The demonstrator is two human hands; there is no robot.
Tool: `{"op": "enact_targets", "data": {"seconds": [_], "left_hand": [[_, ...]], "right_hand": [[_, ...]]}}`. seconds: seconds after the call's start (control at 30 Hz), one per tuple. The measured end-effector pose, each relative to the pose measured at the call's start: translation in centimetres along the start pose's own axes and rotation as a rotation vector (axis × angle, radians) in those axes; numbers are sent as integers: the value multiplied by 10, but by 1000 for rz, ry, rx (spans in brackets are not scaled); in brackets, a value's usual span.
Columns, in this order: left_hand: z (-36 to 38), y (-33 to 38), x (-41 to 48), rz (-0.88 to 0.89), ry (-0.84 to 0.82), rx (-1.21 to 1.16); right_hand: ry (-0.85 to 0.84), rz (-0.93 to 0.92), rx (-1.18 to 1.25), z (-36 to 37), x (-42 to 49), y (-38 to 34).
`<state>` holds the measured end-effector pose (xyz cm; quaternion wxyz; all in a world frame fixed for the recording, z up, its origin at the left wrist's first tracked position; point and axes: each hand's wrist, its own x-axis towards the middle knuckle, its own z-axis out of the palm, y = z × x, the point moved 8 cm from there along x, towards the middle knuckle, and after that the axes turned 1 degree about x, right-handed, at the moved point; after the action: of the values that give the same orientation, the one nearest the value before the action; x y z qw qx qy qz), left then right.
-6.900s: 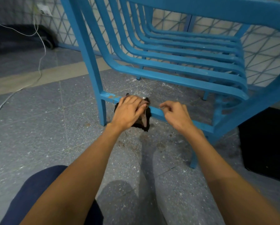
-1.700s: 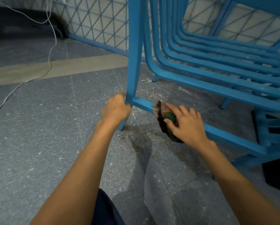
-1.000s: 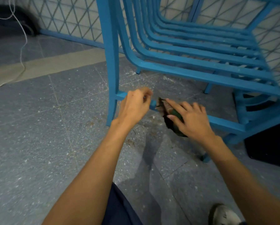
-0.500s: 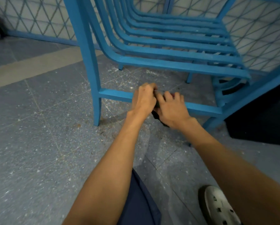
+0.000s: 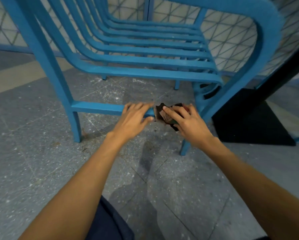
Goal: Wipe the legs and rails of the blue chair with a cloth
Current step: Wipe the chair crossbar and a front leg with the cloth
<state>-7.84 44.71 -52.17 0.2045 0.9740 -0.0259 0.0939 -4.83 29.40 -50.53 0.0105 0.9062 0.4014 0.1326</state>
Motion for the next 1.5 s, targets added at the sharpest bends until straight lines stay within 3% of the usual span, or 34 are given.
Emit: {"op": "enact_targets", "data": {"seconds": [0.17, 0.53, 0.73, 0.8, 0.97, 1.03, 1.23, 1.5], "left_hand": [[4, -12, 6, 33, 69, -51], [5, -25, 36, -36, -2, -75], [2, -23, 39, -59, -66, -36], [2, -18, 46, -83, -134, 7], [30, 57, 70, 55, -245, 5], [44, 83, 78, 83, -236, 57], [52, 85, 84, 79, -131, 118], [54, 79, 86, 87, -123, 87]], "right_hand": [[55, 28, -4, 2, 1, -3], [163, 43, 136, 12, 19, 15], [264, 102, 322, -4, -15, 23], [304, 239, 514, -9, -46, 35], [720, 883, 908, 4, -135, 72], [810, 992, 976, 13, -146, 86], [605, 718, 1050, 19, -84, 97], [429, 769, 1047, 80, -79, 105]]}}
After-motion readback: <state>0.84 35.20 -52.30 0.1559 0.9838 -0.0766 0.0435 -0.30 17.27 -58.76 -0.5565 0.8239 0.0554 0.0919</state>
